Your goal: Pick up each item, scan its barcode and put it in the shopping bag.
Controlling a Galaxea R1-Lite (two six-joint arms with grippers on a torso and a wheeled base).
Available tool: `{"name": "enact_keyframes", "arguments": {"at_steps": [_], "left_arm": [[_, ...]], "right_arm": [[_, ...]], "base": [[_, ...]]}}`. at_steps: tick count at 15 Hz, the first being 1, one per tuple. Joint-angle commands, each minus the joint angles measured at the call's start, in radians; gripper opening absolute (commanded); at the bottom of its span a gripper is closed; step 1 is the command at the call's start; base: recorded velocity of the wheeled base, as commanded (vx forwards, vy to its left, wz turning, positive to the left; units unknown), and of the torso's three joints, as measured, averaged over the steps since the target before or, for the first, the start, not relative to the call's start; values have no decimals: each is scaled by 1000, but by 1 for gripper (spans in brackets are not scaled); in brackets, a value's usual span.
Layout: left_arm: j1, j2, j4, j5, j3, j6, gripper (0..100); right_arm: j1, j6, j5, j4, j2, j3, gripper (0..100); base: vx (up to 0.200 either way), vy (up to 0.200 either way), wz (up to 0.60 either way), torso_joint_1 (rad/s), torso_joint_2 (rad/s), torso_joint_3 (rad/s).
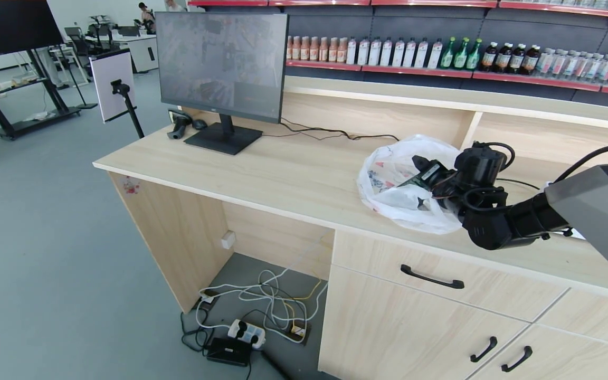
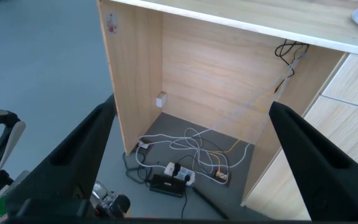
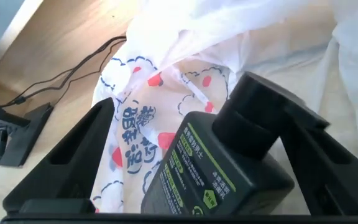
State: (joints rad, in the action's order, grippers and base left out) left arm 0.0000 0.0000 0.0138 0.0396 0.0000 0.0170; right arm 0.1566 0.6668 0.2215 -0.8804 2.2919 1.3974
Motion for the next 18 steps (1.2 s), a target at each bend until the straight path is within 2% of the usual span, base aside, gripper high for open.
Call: {"name": "enact_keyframes", "arguments": {"at_steps": [1,5,9,12,13,15,16,18], "left_arm": [[0,0,0,0,0,0,100],[0,0,0,0,0,6,100],[0,0,-2,0,0,6,100],[0,0,-2,0,0,3,100],[0,0,-2,0,0,3,100],[0,0,-2,0,0,1,100],[0,0,-2,0,0,0,100],[0,0,0,0,0,3,100]], "right_arm": [[0,-6,22,-32,-26,-21,100],[32,-46,33,-74,-135,-94,100],[44,-219,15,-89,-267,-179,100],[87,-423,-36,-287,-358,-353,100],[116,-566,-53,-422,-374,-448,100],[166,-711,-151,-637,-365,-569,100],[173,-771,-175,-690,-370,-637,100],[192,-814,-174,-690,-431,-699,100]], "base": [[0,0,0,0,0,0],[0,0,0,0,0,0],[0,0,0,0,0,0],[0,0,0,0,0,0],[0,0,0,0,0,0],[0,0,0,0,0,0],[0,0,0,0,0,0],[0,0,0,0,0,0]]}}
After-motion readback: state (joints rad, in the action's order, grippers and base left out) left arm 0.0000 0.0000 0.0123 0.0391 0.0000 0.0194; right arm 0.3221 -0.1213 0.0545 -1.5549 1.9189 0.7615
